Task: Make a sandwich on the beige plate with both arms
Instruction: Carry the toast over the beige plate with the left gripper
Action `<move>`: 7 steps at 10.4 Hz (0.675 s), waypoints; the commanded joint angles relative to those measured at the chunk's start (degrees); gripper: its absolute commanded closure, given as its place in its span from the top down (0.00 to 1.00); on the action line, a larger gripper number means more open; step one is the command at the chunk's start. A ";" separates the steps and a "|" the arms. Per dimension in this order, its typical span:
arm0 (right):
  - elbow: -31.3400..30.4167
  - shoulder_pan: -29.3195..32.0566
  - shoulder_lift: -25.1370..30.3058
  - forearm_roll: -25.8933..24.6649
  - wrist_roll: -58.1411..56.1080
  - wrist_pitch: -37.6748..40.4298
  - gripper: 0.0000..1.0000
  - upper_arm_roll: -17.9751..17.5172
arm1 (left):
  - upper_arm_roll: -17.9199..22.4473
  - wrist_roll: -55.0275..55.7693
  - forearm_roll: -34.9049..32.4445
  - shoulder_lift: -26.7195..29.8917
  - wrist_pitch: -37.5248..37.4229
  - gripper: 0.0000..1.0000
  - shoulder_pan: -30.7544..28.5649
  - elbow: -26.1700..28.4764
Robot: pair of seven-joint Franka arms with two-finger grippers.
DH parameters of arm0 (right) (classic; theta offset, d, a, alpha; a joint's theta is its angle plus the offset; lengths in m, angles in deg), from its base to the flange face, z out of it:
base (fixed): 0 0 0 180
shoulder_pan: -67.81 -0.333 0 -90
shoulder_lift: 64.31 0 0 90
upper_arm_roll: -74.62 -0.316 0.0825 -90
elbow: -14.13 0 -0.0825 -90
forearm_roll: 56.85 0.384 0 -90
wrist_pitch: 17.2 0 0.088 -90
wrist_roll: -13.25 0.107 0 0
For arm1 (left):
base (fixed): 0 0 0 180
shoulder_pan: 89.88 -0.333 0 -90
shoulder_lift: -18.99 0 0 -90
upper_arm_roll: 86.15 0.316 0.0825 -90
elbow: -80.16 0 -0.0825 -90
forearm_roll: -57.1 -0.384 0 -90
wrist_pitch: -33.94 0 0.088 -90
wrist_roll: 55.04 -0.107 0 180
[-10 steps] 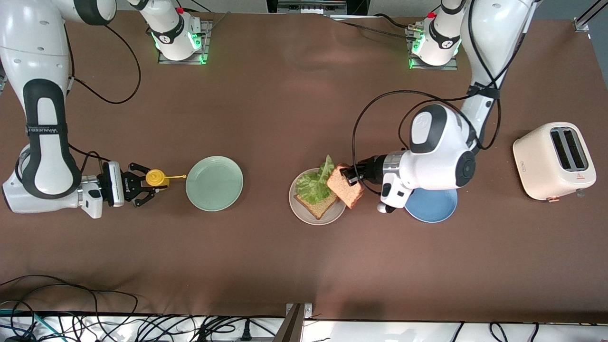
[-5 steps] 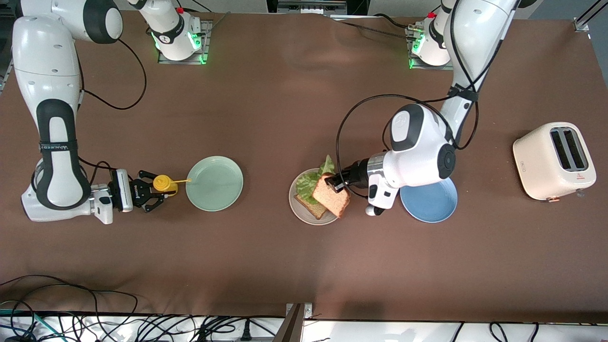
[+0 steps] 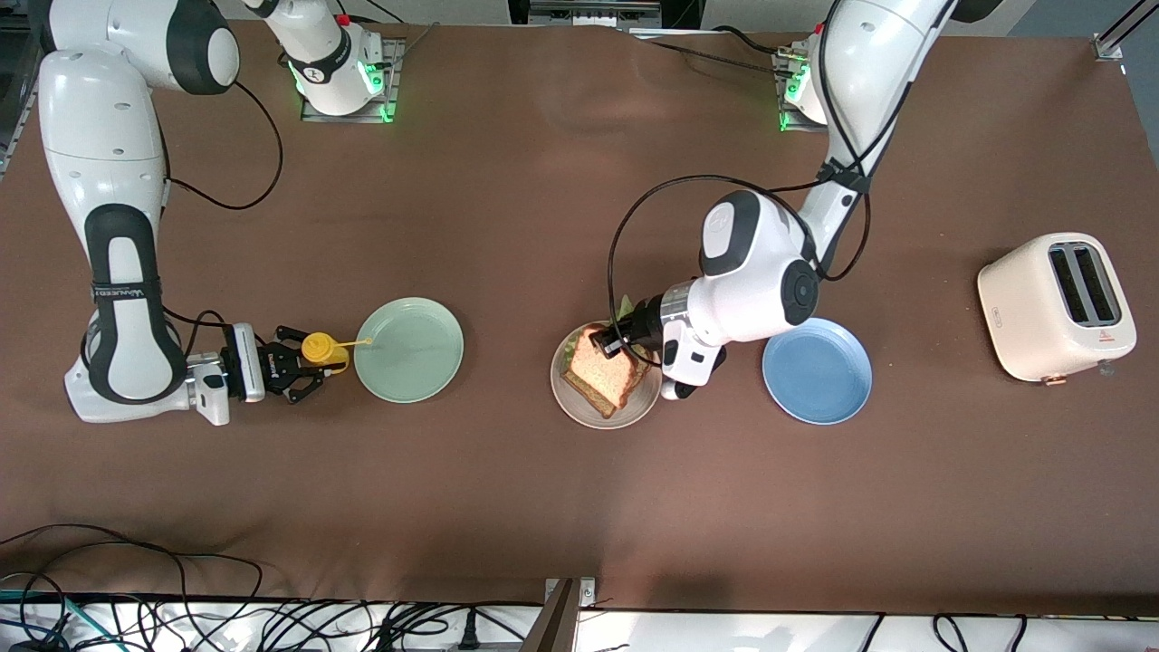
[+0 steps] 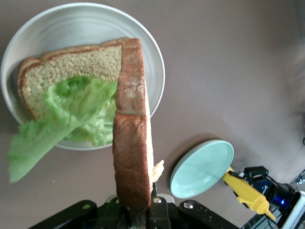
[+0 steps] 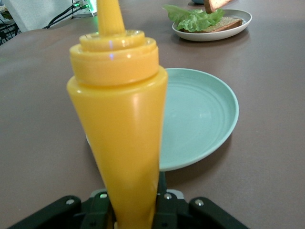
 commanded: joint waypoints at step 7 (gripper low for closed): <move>2.00 0.67 -3.15 6.64 -4.85 5.14 1.00 2.45 | 0.75 2.34 1.76 -3.03 3.04 0.00 1.76 -1.70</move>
